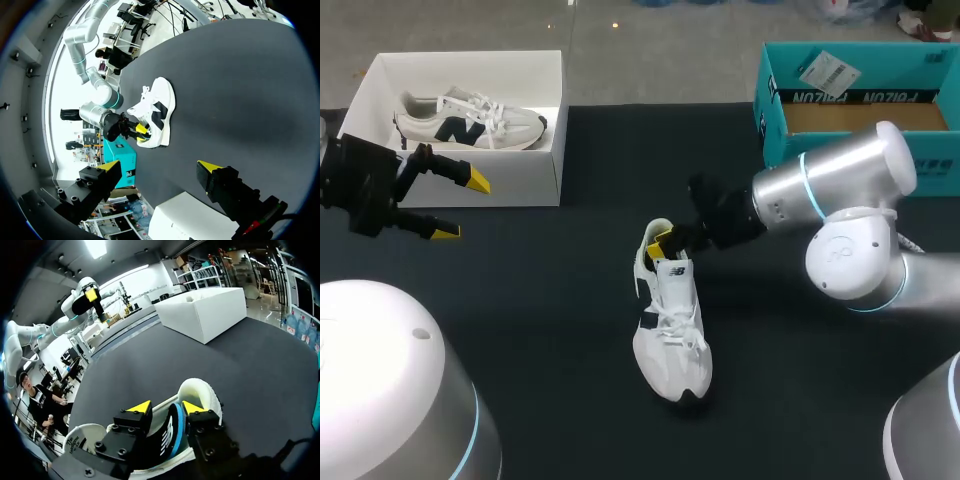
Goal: Take the shoe out of the shoebox, open the shoe tongue, remove and reinsert the insole, then place the shoe into the shoebox
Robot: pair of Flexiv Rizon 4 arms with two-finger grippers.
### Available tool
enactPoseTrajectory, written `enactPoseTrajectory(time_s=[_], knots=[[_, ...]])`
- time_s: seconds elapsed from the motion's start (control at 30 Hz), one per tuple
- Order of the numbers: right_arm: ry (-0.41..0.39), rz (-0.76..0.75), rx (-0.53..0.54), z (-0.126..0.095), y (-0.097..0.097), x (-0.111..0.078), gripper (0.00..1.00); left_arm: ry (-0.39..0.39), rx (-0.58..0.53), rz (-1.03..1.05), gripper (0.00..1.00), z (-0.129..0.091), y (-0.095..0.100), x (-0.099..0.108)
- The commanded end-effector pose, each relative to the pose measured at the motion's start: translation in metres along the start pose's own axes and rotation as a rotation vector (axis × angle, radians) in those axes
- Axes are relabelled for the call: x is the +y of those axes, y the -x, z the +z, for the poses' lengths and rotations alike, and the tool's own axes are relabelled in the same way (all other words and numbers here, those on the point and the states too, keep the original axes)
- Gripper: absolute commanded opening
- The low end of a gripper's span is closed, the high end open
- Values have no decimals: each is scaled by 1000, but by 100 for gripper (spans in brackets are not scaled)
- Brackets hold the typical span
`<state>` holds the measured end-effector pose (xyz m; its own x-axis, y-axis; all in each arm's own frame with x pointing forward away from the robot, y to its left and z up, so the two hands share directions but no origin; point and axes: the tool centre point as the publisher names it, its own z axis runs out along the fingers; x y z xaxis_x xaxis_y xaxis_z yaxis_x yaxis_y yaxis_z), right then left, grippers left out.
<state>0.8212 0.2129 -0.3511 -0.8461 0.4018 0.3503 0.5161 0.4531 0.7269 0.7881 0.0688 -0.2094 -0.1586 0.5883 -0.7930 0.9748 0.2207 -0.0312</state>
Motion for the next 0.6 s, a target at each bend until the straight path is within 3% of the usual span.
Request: enactPoseTrajectory(time_s=[0.03,0.6], knots=[[1,-15,-21,-8,-10,5,100,1,5,-1,100,0,1,0],[32,-40,-108,-38,-16,31,99,1,5,-1,100,0,1,0]])
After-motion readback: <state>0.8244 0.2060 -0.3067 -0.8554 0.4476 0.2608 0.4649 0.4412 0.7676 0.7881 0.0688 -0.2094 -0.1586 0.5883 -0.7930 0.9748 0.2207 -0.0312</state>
